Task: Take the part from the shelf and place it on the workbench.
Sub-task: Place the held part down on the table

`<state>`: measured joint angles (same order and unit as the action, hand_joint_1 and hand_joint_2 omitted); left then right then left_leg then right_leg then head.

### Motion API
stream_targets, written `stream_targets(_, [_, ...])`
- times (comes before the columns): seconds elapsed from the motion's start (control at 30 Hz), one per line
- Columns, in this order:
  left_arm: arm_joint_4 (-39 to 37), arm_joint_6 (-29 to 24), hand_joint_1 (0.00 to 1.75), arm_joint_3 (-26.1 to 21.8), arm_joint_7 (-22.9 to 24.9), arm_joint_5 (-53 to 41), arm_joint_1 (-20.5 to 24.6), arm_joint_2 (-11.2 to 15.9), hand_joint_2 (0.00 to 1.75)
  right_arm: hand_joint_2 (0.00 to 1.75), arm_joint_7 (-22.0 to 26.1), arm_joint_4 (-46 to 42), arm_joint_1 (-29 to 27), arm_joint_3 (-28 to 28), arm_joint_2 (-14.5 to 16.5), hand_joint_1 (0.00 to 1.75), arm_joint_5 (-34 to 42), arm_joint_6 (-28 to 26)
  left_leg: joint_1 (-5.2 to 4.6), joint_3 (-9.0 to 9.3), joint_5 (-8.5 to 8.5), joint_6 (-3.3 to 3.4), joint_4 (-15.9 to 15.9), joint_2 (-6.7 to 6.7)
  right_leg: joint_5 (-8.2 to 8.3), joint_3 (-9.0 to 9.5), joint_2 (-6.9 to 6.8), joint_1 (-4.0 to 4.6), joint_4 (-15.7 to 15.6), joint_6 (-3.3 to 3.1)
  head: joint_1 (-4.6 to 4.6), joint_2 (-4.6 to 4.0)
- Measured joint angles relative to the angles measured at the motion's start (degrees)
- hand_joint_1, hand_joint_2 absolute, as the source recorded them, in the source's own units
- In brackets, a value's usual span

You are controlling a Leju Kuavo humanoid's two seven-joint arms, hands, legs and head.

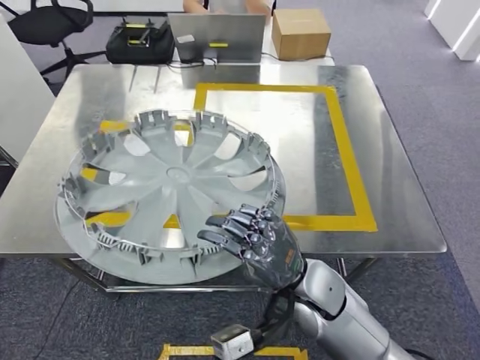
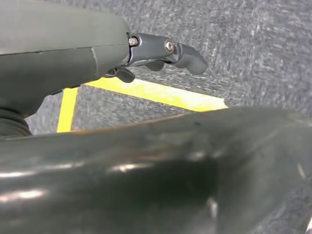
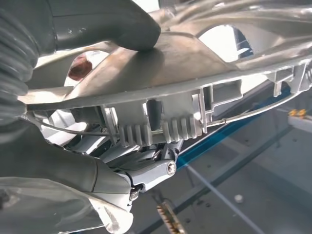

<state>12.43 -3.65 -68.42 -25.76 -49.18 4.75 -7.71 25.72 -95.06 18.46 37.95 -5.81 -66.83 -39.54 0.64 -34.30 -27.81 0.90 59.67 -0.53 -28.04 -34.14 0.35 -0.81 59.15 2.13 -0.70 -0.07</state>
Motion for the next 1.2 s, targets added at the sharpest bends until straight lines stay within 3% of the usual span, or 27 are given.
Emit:
stream_targets(0.1, [0.0, 0.5, 0.00, 0.5, -0.1, -0.4, 0.2, 0.0, 0.00, 1.75, -2.7, 2.0, 3.1, 1.3, 0.0, 1.75, 0.5, 0.0, -0.10, -0.07, 0.01, 0.04, 0.0, 0.19, -0.21, 0.30, 0.27, 0.04, -0.7, 0.10, 0.13, 0.01])
stream_targets(0.37, [0.0, 2.1, 0.00, 1.5, 0.3, -1.8, 0.7, 0.0, 0.00, 1.75, -9.0, 9.7, 9.4, 3.8, 0.0, 1.75, -0.6, 0.5, 0.01, 0.39, 0.36, -0.47, -1.0, 0.22, -0.46, 0.31, 0.23, 0.19, -0.6, -0.42, 0.12, 0.01])
stream_targets(0.5, [0.0, 3.2, 0.00, 2.4, 0.9, -2.9, 1.0, 0.0, 0.00, 1.75, -11.8, 17.3, 14.0, 4.0, 0.0, 1.75, -0.8, 2.0, 0.05, 0.39, 0.46, -0.80, -1.1, 0.20, -0.45, 0.33, 0.13, 0.22, -0.6, -0.53, 0.09, 0.01])
stream_targets(0.83, [0.0, 4.0, 0.00, 4.0, 1.1, -3.8, 2.2, -0.3, 0.00, 1.75, -16.0, 38.3, 23.3, 3.1, 0.8, 1.75, -2.9, 4.2, -0.12, 0.33, 0.51, -0.87, -0.9, 0.11, -0.28, 0.40, 0.00, 0.09, -0.6, -0.58, 0.08, 0.01])
stream_targets(1.2, [0.0, 4.2, 0.00, 4.9, 1.1, -4.0, 2.5, -0.5, 0.00, 1.75, -19.0, 55.3, 27.6, -0.6, 1.0, 1.75, -3.5, 4.0, -0.12, 0.31, 0.50, -0.86, -0.9, 0.08, -0.28, 0.38, 0.00, 0.08, -0.6, -0.57, 0.08, 0.01])
